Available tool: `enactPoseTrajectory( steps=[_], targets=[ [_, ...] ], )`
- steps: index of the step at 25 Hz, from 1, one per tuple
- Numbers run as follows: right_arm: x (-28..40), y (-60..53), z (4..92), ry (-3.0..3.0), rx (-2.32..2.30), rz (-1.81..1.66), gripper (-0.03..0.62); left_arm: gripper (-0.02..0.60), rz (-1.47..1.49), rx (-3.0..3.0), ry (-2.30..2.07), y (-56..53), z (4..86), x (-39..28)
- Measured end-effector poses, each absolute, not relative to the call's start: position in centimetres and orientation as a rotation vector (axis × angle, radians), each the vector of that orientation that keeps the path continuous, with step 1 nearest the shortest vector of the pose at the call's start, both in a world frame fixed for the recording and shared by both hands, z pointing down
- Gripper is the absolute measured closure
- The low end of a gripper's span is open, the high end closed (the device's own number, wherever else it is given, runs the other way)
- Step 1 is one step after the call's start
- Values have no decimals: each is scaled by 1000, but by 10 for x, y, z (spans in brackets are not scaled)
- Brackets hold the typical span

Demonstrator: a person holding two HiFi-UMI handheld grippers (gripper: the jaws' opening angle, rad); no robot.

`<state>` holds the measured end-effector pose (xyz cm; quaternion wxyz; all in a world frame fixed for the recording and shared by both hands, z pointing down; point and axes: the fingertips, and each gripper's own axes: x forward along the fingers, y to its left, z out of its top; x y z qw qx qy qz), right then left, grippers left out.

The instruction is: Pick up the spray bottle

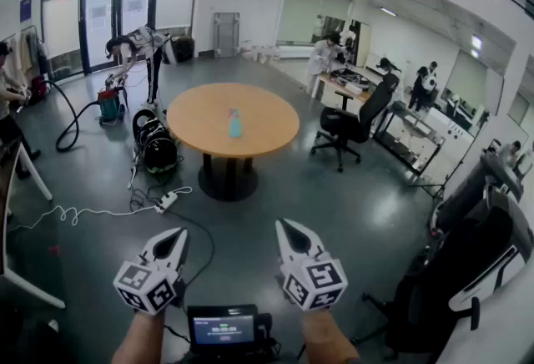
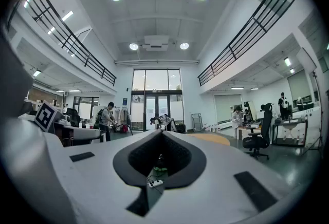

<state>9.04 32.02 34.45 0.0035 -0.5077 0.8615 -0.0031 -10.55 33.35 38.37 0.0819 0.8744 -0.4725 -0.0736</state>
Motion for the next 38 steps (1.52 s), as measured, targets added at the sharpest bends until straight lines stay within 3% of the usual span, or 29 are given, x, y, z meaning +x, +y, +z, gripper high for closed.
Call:
enactPoseTrajectory(
  steps=[38],
  targets=[
    [42, 324, 352, 2684, -1688, 40, 592, 578, -221, 2629, -1271, 326, 393, -136]
  ],
)
